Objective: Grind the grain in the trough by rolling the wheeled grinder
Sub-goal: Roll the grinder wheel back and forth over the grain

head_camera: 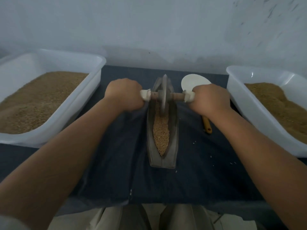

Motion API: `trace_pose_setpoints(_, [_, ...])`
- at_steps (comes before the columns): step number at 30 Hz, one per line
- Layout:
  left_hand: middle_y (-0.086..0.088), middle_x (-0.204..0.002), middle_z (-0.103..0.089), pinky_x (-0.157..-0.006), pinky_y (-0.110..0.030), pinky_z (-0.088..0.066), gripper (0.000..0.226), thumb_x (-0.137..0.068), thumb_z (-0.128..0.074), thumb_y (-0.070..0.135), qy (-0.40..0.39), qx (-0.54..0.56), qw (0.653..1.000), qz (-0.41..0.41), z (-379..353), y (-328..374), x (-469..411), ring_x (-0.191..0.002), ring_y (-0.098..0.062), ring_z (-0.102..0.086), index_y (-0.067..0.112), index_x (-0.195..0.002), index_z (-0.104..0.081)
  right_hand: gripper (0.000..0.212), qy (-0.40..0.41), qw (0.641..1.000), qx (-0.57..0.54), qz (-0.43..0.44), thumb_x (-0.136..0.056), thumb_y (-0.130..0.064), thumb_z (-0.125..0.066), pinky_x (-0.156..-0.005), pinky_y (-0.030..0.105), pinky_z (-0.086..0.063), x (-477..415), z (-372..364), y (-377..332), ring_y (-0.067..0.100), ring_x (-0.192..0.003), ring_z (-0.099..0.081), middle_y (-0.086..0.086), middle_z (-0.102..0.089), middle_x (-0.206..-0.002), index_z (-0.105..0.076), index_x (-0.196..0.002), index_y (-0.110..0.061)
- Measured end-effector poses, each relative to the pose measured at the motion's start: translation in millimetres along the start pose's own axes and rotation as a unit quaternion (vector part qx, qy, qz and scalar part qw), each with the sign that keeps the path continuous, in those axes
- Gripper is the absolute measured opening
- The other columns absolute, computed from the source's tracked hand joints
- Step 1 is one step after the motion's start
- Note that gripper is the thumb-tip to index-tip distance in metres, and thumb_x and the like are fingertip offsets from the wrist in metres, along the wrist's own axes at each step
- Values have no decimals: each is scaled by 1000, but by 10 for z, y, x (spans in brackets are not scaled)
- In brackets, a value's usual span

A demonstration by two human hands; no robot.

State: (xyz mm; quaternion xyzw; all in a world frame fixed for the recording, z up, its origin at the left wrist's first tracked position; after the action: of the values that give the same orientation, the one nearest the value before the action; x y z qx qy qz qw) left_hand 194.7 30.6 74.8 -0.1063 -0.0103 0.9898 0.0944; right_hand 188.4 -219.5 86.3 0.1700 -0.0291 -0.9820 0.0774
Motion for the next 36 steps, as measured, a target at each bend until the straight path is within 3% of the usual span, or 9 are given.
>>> trace_pose_setpoints(3, [9, -66, -58, -52, -28, -34, 33, -84, -54, 56, -10, -8, 1000, -21, -47, 18, 299, -58, -14, -52, 27, -67, -58, 36, -12, 999, 32, 17, -89, -54, -55, -53, 27, -35, 269, 57, -25, 19, -60, -52, -6, -54, -65, -54, -67, -27])
trace_pose_setpoints(8, [13, -51, -41, -48, -22, -20, 42, -81, -58, 63, 97, -39, 990, -99, 96, 45, 928, -43, -11, -38, 32, -60, -40, 36, 28, 994, -45, 91, -78, -67, -44, -43, 28, -43, 917, 246, -79, 4, -45, -38, -14, -39, -50, -42, -61, -35])
trace_pose_setpoints(13, [9, -65, -52, -57, -29, -38, 33, -81, -54, 60, 37, -47, 997, -41, 2, 46, 295, -60, -22, -53, 29, -69, -57, 49, 49, 998, -13, 39, -87, -71, -40, -54, 30, -43, 428, 31, -7, 23, -60, -53, -9, -49, -60, -57, -71, -28])
trace_pose_setpoints(18, [5, -71, -57, -65, -34, -45, 31, -84, -56, 51, 24, -5, 1000, 5, -47, -11, 15, -71, -28, -60, 24, -69, -56, 45, 16, 1000, -16, 10, -86, -62, -41, -58, 33, -46, -15, 26, -5, 27, -62, -58, -4, -54, -63, -52, -64, -24])
trace_pose_setpoints(21, [8, -64, -51, -61, -32, -43, 37, -86, -50, 56, 31, 3, 999, -16, -66, 1, 345, -65, -26, -60, 25, -65, -51, 38, 28, 999, 25, 28, -89, -54, -61, -53, 29, -38, 327, 121, -64, 26, -59, -54, -6, -50, -60, -54, -67, -24])
trace_pose_setpoints(24, [11, -56, -44, -52, -28, -31, 43, -85, -46, 64, 78, -6, 996, -45, -16, -9, 810, -50, -18, -46, 29, -60, -42, 32, 59, 995, 49, 70, -83, -54, -71, -47, 23, -27, 770, 330, -155, 22, -47, -44, -10, -37, -54, -57, -73, -27])
trace_pose_setpoints(26, [11, -52, -41, -49, -24, -24, 42, -82, -54, 62, 94, 1, 994, -57, 3, -23, 969, -44, -11, -37, 30, -59, -40, 33, 60, 994, 24, 89, -80, -52, -76, -44, 22, -31, 895, 384, -173, 19, -43, -40, -13, -31, -53, -56, -71, -28])
trace_pose_setpoints(31, [10, -57, -44, -52, -26, -28, 39, -83, -52, 60, 75, -38, 996, -18, -53, -18, 544, -49, -15, -39, 28, -61, -48, 48, 81, 996, 10, 38, -95, -67, -49, -51, 29, -39, 567, 200, -93, 27, -57, -51, -6, -47, -59, -55, -72, -25])
trace_pose_setpoints(36, [7, -62, -51, -55, -27, -33, 32, -80, -57, 52, 65, -45, 997, -5, 63, 46, 87, -54, -19, -47, 25, -64, -52, 47, 37, 999, -5, -5, -99, -61, -47, -59, 34, -48, 213, -2, -6, 30, -68, -60, 1, -60, -70, -62, -82, -19])
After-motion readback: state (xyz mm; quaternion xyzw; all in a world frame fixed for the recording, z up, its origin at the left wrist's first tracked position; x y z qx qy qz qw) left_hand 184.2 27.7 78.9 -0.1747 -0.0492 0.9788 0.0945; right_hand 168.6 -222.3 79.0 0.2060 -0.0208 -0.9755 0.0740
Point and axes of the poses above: each hand's wrist, its own x-axis away from the middle knuckle, its own z-axis out of the back of the hand, y = z × x, the point moved 10 cm from there along -x, towards the middle knuckle
